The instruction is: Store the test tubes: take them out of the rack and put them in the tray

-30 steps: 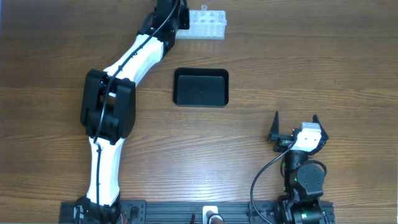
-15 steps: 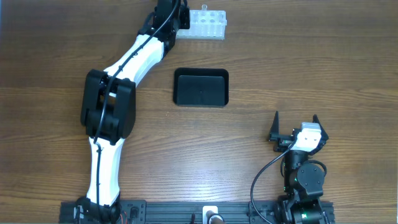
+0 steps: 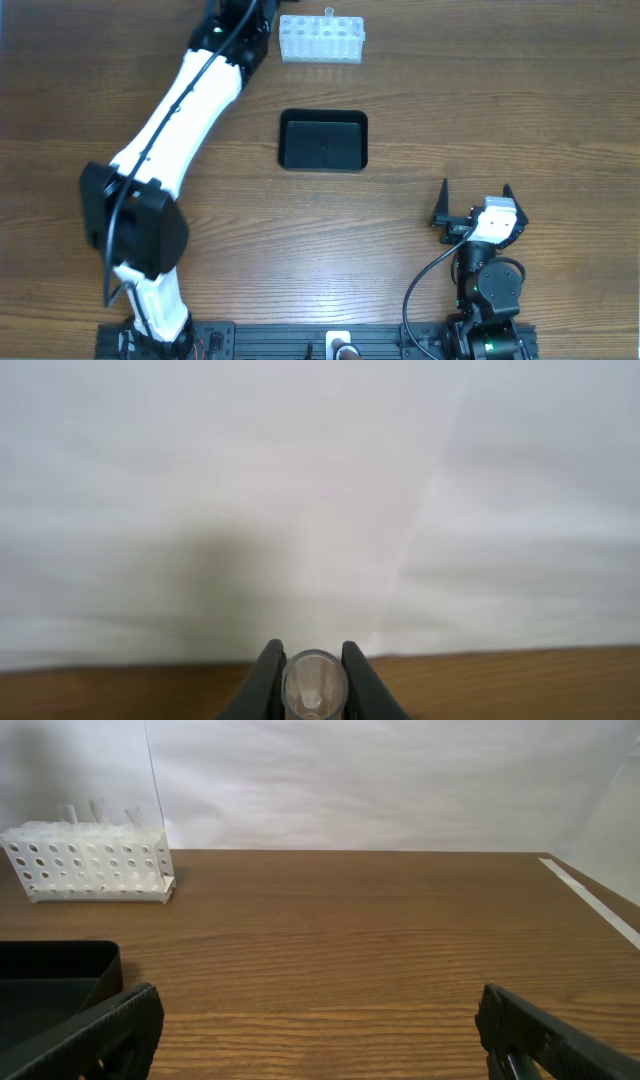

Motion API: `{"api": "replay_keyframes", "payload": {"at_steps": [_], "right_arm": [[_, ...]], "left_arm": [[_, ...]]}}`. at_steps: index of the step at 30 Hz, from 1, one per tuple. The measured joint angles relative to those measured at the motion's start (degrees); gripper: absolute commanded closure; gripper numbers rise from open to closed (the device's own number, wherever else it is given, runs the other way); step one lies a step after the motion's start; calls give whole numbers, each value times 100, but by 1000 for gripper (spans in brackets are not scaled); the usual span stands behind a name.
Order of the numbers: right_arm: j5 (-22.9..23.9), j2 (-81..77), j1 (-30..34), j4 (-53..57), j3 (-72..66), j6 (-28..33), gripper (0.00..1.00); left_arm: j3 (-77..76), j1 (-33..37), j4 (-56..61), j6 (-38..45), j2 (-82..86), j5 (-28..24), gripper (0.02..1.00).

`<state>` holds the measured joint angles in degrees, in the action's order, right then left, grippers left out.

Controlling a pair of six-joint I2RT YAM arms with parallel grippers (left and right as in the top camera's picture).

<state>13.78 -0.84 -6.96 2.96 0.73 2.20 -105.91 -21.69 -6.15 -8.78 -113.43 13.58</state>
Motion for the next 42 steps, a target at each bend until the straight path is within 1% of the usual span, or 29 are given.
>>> {"api": "replay_keyframes", "payload": {"at_steps": [5, 6, 8, 10, 12, 14, 19, 24, 42], "right_arm": [[2, 0, 0, 0, 0, 2, 9], [0, 0, -2, 0, 0, 2, 9], [2, 0, 0, 0, 0, 2, 9], [0, 0, 0, 0, 0, 0, 9], [0, 0, -2, 0, 0, 2, 7], [0, 0, 0, 0, 0, 2, 7], [-2, 0, 0, 0, 0, 0, 7], [0, 0, -2, 0, 0, 2, 7], [0, 0, 0, 0, 0, 4, 7]], "left_arm": [[-107, -234, -1480, -42, 507, -2, 901], [-122, -304, -1886, -98, 533, -2, 928], [-136, -459, -2758, -321, 522, -4, 954], [-120, -614, -3672, -632, 463, -7, 958], [-111, -756, -4301, -929, 363, -7, 954], [-111, -857, -4623, -1126, 247, 2, 952], [-111, -1014, -4837, -1373, -105, 44, 969], [-109, -1027, -4913, -1469, -367, 66, 978], [409, -979, -4900, -1488, -907, 136, 965]]}}
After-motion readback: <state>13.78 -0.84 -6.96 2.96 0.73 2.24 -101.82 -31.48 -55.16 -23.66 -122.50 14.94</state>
